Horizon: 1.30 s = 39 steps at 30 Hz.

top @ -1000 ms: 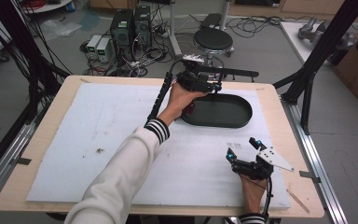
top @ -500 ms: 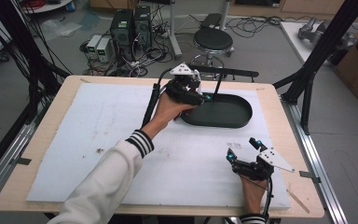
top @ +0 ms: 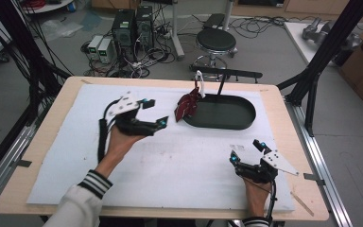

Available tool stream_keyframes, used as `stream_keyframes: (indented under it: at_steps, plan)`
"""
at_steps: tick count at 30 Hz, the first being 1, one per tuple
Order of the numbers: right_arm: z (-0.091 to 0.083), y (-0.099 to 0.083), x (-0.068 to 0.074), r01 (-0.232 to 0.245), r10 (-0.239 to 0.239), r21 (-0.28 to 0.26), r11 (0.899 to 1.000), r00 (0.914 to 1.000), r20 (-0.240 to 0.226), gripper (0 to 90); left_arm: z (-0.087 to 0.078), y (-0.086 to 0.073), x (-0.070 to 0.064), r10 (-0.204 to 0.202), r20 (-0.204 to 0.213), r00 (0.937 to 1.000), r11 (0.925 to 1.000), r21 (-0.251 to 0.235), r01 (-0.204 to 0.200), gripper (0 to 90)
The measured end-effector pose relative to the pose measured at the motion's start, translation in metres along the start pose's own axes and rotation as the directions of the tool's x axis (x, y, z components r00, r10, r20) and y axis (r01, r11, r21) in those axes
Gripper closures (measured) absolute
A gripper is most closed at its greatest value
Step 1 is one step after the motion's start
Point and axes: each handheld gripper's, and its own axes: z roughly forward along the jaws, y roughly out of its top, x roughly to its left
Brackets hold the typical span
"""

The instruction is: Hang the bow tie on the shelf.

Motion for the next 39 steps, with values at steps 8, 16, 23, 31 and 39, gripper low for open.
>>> stream_keyframes:
  at_steps: [8,16,23,31,39]
  plan:
    - [0.0,0.0,0.001,0.005,-0.005,-0.003,1.0,1.0,0.003,1.2,-0.075,-0.044,0.02,-0.002,-0.106,0.9943,0.9996,-0.03,-0.001,18.5]
    - [0.0,0.0,0.001,0.005,-0.005,-0.005,1.0,1.0,0.007,1.2,-0.109,-0.075,0.025,-0.009,-0.162,0.9868,0.9995,-0.03,0.004,18.4]
    - [0.0,0.0,0.001,0.012,-0.012,-0.006,1.0,0.9999,0.01,1.2,-0.129,-0.1,0.028,-0.019,-0.219,0.9756,0.9976,-0.069,0.004,17.9]
    - [0.0,0.0,0.001,0.009,-0.009,-0.007,1.0,0.9998,0.018,1.2,-0.139,-0.124,0.027,-0.029,-0.298,0.9541,0.9939,-0.11,-0.005,17.5]
    - [0.0,0.0,0.003,0.021,-0.021,0.001,1.0,0.9994,0.029,1.2,-0.144,-0.128,0.029,-0.071,-0.307,0.949,0.986,-0.166,0.02,17.3]
